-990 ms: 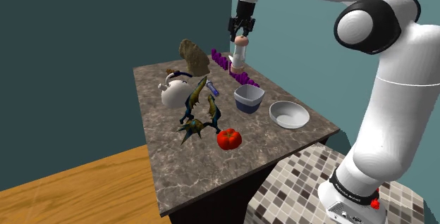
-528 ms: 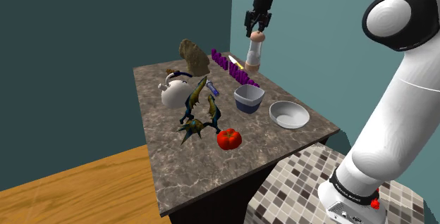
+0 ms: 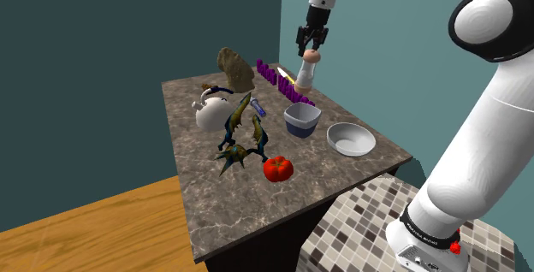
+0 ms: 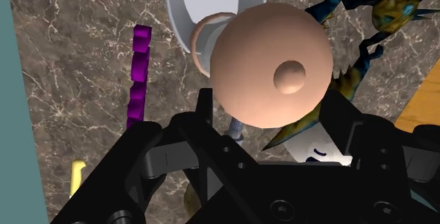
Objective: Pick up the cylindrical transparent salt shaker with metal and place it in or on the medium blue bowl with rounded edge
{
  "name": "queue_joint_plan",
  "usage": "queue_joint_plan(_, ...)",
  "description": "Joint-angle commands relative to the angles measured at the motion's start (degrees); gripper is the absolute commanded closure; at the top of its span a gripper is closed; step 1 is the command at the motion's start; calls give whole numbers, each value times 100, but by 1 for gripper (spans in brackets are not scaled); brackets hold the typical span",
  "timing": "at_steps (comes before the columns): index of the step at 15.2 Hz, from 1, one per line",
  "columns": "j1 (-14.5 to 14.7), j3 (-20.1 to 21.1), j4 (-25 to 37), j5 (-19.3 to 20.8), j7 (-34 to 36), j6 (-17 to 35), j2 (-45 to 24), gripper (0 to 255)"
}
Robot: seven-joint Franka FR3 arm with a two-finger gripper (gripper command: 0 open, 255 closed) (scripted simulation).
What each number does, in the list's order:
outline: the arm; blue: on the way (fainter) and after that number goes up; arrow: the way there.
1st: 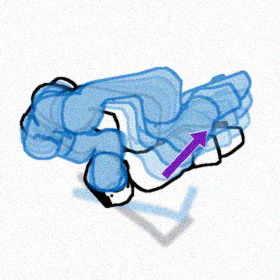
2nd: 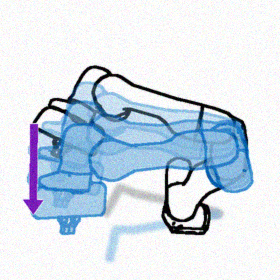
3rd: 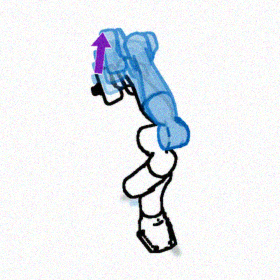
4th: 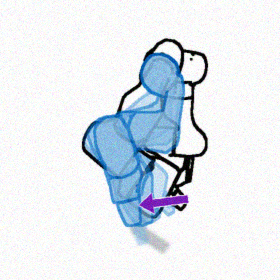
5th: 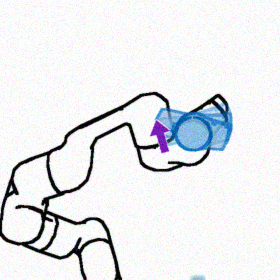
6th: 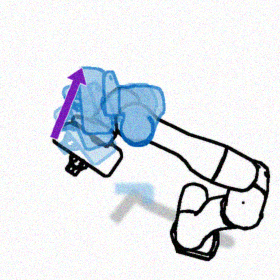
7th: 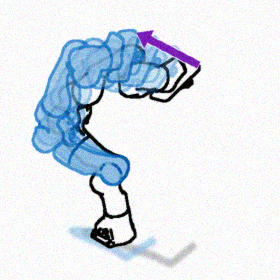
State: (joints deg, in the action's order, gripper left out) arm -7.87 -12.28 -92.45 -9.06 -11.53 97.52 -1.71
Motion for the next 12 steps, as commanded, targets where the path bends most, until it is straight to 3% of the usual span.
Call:
queue_joint_plan(1, 2, 2, -164, 0, -19, 152, 15, 255)
queue_joint_plan(12, 18, 16, -1059, -21, -128, 1000, 56, 255)
